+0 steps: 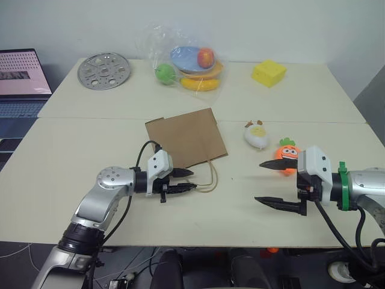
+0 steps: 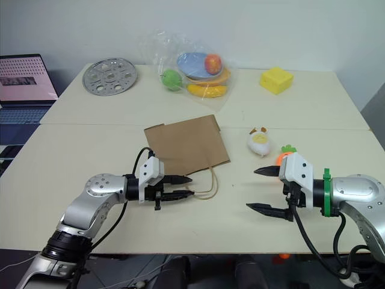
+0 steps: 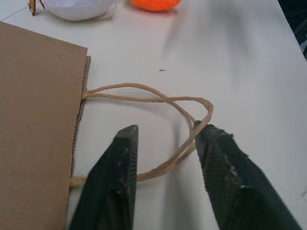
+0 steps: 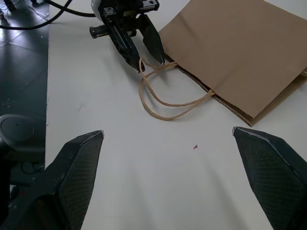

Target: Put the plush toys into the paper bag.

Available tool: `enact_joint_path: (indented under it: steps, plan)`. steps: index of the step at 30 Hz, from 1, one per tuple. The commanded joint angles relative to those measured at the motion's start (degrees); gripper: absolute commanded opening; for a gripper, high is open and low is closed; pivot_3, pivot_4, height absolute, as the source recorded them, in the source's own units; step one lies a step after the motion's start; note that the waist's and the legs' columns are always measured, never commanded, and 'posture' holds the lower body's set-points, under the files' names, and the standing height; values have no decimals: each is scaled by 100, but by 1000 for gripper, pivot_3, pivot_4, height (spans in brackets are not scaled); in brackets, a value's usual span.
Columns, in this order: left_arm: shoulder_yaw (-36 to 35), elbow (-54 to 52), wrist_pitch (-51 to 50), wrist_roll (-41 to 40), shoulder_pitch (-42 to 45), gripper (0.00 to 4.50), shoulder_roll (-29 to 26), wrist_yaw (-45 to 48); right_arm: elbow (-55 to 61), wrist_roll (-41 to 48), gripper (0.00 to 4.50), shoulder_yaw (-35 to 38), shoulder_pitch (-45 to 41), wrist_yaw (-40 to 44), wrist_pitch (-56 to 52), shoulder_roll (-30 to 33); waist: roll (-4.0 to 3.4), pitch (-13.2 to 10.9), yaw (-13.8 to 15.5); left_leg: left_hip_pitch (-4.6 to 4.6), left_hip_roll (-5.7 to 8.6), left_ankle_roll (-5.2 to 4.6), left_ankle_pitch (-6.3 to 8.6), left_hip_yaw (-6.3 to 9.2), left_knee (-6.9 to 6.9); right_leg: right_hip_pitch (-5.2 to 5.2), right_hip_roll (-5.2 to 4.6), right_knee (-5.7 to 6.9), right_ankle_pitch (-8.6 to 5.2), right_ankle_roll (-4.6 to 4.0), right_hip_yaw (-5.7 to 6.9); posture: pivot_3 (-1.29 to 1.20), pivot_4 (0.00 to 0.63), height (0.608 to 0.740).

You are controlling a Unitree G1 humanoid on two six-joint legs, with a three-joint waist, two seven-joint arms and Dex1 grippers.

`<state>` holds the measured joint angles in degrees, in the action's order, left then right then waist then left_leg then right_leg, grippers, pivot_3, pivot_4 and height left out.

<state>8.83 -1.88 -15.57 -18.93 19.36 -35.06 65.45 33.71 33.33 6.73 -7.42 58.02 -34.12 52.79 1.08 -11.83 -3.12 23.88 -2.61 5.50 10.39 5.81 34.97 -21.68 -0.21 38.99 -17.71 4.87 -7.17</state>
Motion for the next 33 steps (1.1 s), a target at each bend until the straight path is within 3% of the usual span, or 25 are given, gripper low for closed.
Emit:
enact_joint_path:
  steps: [1, 3, 7, 10, 14, 20, 21, 33]
  plan:
    - [-109, -171, -79, -135, 124, 595, 12, 13, 255, 57, 4500, -27, -91, -138, 38, -69, 0, 0, 0, 0, 0, 0, 0, 0, 0, 0, 0, 0, 0, 0, 0, 0, 150, 740]
    - [-138, -222, -204, -206, 155, 43, -25, 58, 311, -4, 4500, -113, -125, -282, 29, -145, 0, 0, -1, 0, 0, 0, 0, 1, 0, 0, 0, 0, 0, 0, 0, 0, 150, 740]
    - [-211, -337, -638, -440, 239, 43, -208, 244, 345, -130, 4500, -378, -207, -561, -23, -335, 0, 0, -5, 0, 0, 0, 0, 0, -1, -1, 1, 0, 0, 0, 0, 0, 150, 740]
    - [-501, -478, -1233, -914, 415, 0, -231, 166, 353, -135, 3940, -573, -324, -715, -90, -481, 1, -1, -9, 1, 0, 0, 0, 0, -1, -2, 1, 0, 0, 0, 0, 0, 150, 740]
    - [-885, -631, -2065, -1588, 709, 0, -228, 18, 280, -274, 2541, -907, -526, -884, -123, -678, 2, -1, -6, 2, -1, 0, 0, 3, 0, -2, 1, 0, -1, 1, 3, 0, 150, 740]
    - [-1280, -634, -2864, -2240, 1137, 0, -215, -236, -626, -1140, 247, -1965, -1471, -1606, 12, -1817, 5, -2, -52, 0, -4, 0, 0, 8, -1, -4, 5, 5, 0, 1, 7, 0, 150, 740]
    - [-1272, -639, -2884, -2236, 1142, 0, -221, -256, -798, -1283, 56, -2087, -1618, -1727, 50, -2023, 4, -2, -67, 0, -5, 0, 0, 9, -3, -5, 6, 5, 0, 1, 9, 0, 150, 740]
    - [-1458, -714, -2995, -2407, 1171, 0, 229, -922, -3472, -2847, 56, -2743, -2337, -3170, 1203, -4243, 5, -2, -23, 9, -4, 1, 0, 35, -15, -10, 5, 10, 16, -25, 33, 0, 150, 740]
